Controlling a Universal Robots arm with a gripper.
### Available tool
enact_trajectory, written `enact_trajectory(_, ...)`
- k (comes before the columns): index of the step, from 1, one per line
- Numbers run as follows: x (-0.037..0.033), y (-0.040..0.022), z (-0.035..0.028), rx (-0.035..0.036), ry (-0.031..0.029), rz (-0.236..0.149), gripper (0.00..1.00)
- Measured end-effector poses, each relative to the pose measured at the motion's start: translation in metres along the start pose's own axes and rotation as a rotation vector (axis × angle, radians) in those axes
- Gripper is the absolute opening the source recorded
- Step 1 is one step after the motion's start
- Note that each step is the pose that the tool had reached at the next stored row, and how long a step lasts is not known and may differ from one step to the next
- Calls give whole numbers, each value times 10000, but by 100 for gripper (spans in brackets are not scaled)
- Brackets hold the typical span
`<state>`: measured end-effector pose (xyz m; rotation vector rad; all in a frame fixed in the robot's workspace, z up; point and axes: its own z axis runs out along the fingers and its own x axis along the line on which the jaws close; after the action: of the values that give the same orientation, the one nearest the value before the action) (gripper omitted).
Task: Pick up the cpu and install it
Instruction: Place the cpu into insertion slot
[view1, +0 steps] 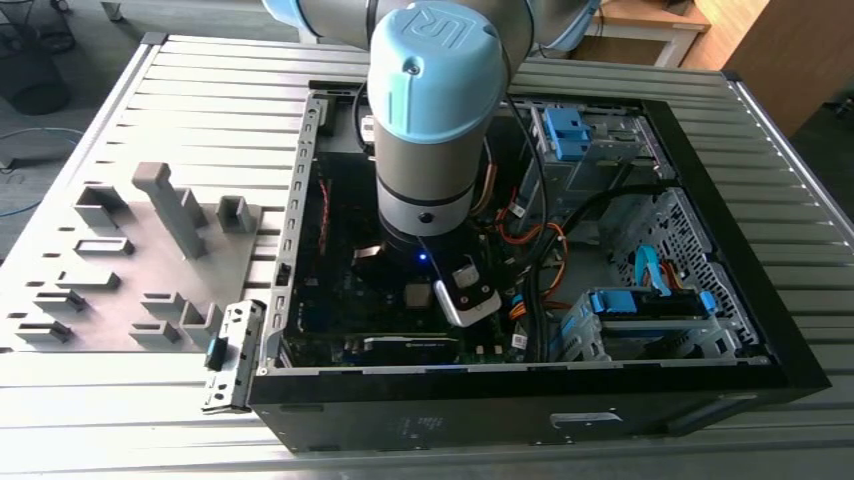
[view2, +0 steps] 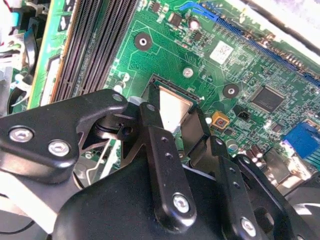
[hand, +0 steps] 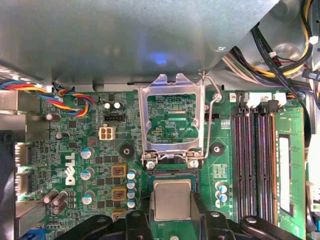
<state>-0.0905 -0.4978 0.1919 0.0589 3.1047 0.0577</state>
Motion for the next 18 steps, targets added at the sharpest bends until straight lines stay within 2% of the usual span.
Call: enact_trajectory(18, -1, 13, 2, -4, 0, 15, 42)
